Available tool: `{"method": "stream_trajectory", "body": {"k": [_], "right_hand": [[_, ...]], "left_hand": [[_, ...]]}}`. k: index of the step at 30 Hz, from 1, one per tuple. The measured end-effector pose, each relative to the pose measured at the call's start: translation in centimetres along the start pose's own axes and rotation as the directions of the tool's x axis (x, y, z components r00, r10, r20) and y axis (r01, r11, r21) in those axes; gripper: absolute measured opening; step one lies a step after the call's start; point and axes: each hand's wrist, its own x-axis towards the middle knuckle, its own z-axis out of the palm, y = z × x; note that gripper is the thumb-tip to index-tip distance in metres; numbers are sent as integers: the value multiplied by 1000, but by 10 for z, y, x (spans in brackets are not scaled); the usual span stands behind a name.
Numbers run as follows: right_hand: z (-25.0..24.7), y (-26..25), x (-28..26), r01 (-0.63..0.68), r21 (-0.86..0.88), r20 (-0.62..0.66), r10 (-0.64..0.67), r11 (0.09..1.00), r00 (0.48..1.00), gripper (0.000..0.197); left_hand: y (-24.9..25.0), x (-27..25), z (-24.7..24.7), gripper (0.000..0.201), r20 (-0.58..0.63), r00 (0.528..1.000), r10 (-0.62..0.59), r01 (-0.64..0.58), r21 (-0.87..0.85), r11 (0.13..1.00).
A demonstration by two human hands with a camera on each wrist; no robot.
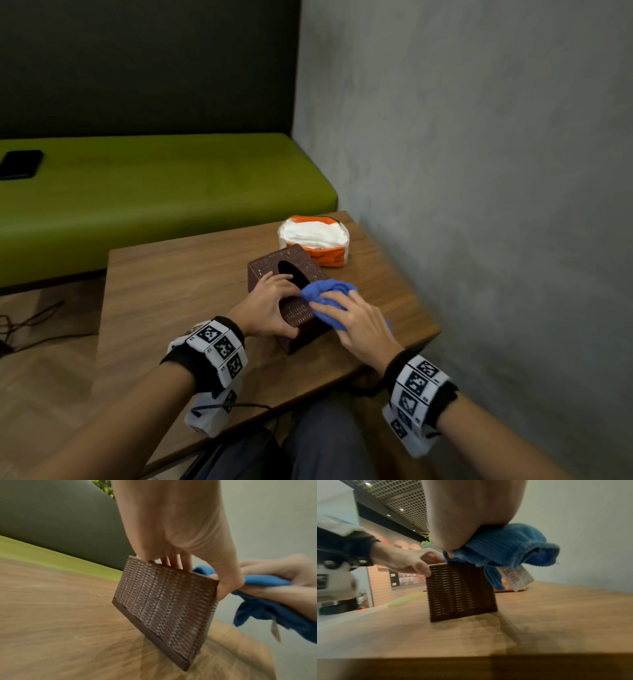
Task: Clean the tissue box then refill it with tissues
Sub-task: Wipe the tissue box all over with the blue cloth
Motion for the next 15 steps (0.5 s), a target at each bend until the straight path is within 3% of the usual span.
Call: {"method": "stream_trajectory", "body": {"k": [3, 8, 15], "right_hand": [[1, 4, 28, -119, 8, -38, 119, 993, 992, 47], [-1, 5, 85, -221, -31, 76, 223, 975, 972, 44], [-11, 6, 7, -163, 20, 88, 160, 986, 983, 43]], "left_hand": [[6, -1, -5, 97, 93, 996, -12, 11, 9, 1000], [13, -5, -8, 78, 161, 987, 0, -1, 6, 1000], [14, -4, -10, 63, 145, 989, 5, -4, -6, 1000]]}}
